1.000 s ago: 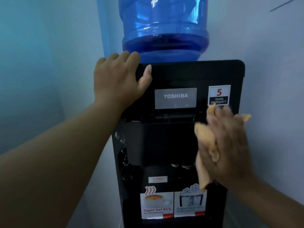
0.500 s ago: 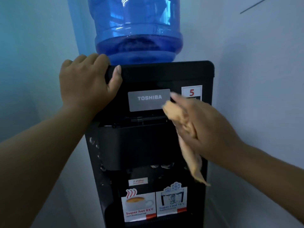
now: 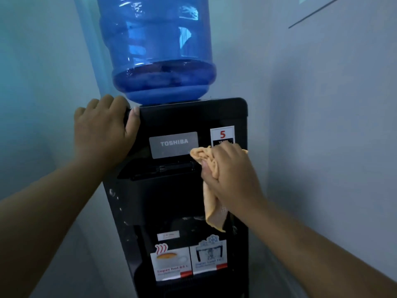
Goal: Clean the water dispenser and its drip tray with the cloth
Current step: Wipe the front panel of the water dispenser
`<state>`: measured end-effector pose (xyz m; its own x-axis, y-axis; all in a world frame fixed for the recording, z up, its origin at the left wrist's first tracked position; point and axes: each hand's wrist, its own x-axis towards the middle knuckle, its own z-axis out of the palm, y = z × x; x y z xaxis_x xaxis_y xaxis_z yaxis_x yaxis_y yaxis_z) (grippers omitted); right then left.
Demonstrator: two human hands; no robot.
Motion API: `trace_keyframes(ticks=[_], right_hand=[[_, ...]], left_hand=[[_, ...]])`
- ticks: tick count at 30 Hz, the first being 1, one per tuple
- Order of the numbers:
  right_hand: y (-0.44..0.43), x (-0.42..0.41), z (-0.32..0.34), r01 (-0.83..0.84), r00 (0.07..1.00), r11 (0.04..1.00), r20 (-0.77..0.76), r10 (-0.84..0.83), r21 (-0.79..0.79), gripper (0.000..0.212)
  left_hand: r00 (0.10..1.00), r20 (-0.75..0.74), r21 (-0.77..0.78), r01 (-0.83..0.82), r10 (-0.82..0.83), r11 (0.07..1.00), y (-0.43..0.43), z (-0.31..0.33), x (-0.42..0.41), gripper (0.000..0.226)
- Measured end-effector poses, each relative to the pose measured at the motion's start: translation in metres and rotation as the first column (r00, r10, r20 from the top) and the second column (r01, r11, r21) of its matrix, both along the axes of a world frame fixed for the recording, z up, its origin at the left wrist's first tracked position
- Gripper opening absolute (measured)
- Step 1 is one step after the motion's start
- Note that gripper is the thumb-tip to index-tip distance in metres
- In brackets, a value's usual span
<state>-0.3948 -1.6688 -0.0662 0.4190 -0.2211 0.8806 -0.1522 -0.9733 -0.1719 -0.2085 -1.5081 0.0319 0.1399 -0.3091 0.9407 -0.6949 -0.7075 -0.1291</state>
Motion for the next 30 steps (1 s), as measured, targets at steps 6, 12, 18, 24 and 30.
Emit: trace_keyframes(ticks=[6,12,18,24,30], right_hand=[[0.006,-0.009,-0.007,0.079,0.997,0.996,0.027,-0.078,-0.048,0.036],[0.008,-0.014,-0.005,-0.051,0.997,0.999,-0.053,0.050,-0.017,0.034],[-0.065,-0.030,0.021,-0.179,0.945,0.975,0.253,0.209,-0.134,0.041],[-0.106,-0.001,-0.058,-0.124,0.981,0.918,0.092,0.170,-0.377,0.036],[-0.107,0.010,-0.068,-0.150,0.987,0.967,0.028,0.159,-0.206,0.039]], left_hand=[[0.968,-0.244,-0.147,0.028,-0.064,0.989,0.005,-0.035,-0.055,0.052],[0.990,-0.138,0.136,0.042,-0.023,0.990,0.000,-0.096,-0.089,0.042],[0.999,-0.041,0.032,-0.032,0.033,0.999,-0.010,-0.102,-0.084,0.039],[1.000,0.017,0.015,-0.024,0.023,1.000,-0.015,-0.102,-0.071,0.042],[0.998,0.013,0.017,-0.054,0.054,0.998,-0.031,-0.095,-0.046,0.043]])
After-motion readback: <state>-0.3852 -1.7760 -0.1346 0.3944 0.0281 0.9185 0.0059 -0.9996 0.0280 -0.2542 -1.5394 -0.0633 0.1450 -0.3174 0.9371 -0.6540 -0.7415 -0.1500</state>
